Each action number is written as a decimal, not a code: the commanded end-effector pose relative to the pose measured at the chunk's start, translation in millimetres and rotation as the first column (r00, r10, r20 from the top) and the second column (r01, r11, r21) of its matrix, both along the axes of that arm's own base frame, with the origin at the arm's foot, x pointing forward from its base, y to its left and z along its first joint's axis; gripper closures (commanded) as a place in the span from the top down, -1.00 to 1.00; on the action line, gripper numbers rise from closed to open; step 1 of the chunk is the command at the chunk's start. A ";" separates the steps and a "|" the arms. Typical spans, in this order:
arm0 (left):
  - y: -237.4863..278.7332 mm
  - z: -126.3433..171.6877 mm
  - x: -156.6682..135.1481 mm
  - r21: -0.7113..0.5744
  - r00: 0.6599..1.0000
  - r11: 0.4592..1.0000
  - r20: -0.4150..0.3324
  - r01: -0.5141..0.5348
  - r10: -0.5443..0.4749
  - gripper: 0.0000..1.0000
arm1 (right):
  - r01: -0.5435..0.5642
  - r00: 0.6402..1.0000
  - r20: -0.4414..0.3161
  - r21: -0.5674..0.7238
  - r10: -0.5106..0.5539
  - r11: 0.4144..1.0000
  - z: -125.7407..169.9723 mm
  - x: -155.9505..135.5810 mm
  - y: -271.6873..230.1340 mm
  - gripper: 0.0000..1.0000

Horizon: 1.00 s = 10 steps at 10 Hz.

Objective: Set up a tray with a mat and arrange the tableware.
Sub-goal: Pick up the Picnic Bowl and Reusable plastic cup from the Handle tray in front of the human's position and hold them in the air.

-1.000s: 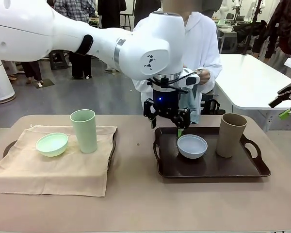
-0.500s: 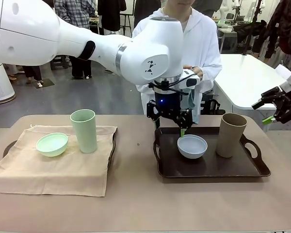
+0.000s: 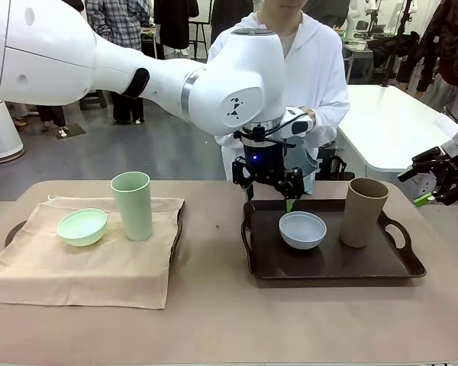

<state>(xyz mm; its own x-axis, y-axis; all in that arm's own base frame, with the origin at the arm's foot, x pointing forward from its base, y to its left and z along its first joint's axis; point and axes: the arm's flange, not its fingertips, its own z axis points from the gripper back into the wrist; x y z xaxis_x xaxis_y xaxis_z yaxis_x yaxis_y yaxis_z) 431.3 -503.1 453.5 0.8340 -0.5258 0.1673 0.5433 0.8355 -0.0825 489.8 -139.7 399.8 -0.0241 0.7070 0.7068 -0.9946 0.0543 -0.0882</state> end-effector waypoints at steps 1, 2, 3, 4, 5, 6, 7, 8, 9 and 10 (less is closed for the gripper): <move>-3.0 -4.8 2.1 -0.004 1.000 1.000 0.001 0.017 -0.017 1.00 | 0.002 1.000 0.000 -0.001 -0.002 1.000 -0.6 -0.2 -0.3 1.00; -6.0 -11.7 2.3 -0.012 1.000 1.000 0.023 0.003 -0.003 1.00 | -0.011 0.999 -0.036 0.000 0.011 1.000 -13.0 5.8 4.5 1.00; -8.4 -15.9 3.2 -0.029 0.996 0.998 0.065 -0.053 0.055 1.00 | 0.001 0.997 -0.080 0.003 -0.001 1.000 -25.8 11.3 9.1 1.00; -10.7 -20.1 1.9 -0.036 0.989 0.993 0.092 -0.115 0.118 1.00 | 0.002 0.995 -0.096 0.005 -0.002 1.000 -34.6 11.5 13.7 1.00; -14.2 -24.9 1.5 -0.034 0.979 0.986 0.118 -0.166 0.169 1.00 | 0.013 0.995 -0.101 0.008 -0.012 1.000 -40.3 13.1 16.7 1.00; -16.8 -29.3 1.6 -0.017 0.972 0.981 0.134 -0.194 0.195 1.00 | 0.020 0.994 -0.103 0.001 -0.020 1.000 -45.4 14.9 18.2 1.00; -18.6 -31.0 1.3 -0.002 0.967 0.979 0.157 -0.204 0.202 1.00 | 0.059 0.992 -0.109 0.005 -0.058 0.998 -51.3 16.2 21.2 1.00; -19.7 -33.2 3.3 0.007 0.963 0.976 0.163 -0.217 0.213 1.00 | 0.084 0.991 -0.106 0.027 -0.081 0.996 -57.1 16.4 25.5 1.00; -20.3 -37.4 8.7 0.016 0.959 0.972 0.169 -0.234 0.228 1.00 | 0.087 0.992 -0.091 0.043 -0.082 0.995 -62.3 16.0 28.7 1.00; -20.6 -40.3 14.4 0.024 0.953 0.966 0.172 -0.257 0.250 1.00 | 0.086 0.993 -0.082 0.049 -0.082 0.995 -66.2 14.7 32.3 1.00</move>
<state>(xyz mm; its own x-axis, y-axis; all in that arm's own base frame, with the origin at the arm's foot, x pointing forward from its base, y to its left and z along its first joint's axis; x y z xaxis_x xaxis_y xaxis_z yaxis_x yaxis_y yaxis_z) 442.2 -519.2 416.0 0.8932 -0.3482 0.2846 0.3631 0.9318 0.0004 506.6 -115.9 342.2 0.0890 0.6791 0.7286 -0.9935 0.1123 0.0167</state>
